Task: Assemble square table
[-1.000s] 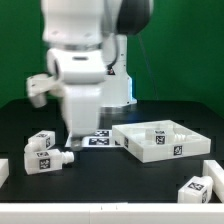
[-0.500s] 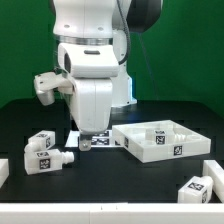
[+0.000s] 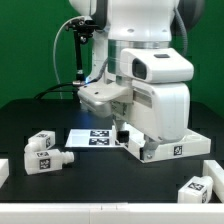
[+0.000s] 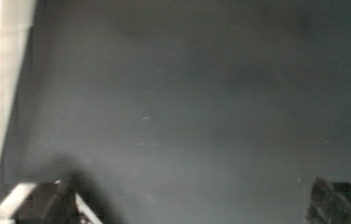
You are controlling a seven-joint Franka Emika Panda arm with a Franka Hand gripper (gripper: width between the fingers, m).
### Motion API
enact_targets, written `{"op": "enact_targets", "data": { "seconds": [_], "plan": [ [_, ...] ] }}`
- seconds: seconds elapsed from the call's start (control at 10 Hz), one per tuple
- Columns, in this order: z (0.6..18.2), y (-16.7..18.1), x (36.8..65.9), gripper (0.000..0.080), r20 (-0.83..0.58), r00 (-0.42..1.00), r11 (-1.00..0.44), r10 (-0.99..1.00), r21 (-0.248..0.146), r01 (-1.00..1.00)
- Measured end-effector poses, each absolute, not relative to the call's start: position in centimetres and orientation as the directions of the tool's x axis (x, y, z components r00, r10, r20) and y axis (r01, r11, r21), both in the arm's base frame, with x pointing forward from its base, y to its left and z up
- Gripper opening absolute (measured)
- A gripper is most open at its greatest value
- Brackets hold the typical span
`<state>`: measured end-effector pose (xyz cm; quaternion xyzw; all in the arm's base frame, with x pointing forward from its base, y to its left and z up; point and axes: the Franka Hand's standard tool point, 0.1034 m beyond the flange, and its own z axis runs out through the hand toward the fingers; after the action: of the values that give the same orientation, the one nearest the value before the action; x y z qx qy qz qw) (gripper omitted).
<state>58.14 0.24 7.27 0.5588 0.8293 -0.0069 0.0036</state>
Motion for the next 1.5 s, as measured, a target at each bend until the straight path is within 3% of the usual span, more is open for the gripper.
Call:
{"op": "enact_targets", "data": {
  "seconds": [0.3,0.5,0.6,0.8,1.3,1.5],
  "plan": [
    [7.1,-0.2,57.9,0.0649,-0.013,-0.370,0.370,0.929,-0.013,0.929],
    [6.6,0.3,58.1,0.0649,-0.011,-0.501,0.501,0.866,0.008,0.866],
    [6.2,1.8,58.6,0.0649,-0.004,-0.529,0.529,0.849,0.010,0.849],
    [6.1,5.1,59.8,0.0649,0.004,-0.566,0.565,0.824,0.049,0.823],
    [5.0,5.7,60.3,0.0649,0.016,-0.565,0.563,0.825,0.050,0.825],
    [4.7,8.1,61.7,0.0649,0.016,-0.568,0.565,0.823,0.085,0.820]
  ]
}}
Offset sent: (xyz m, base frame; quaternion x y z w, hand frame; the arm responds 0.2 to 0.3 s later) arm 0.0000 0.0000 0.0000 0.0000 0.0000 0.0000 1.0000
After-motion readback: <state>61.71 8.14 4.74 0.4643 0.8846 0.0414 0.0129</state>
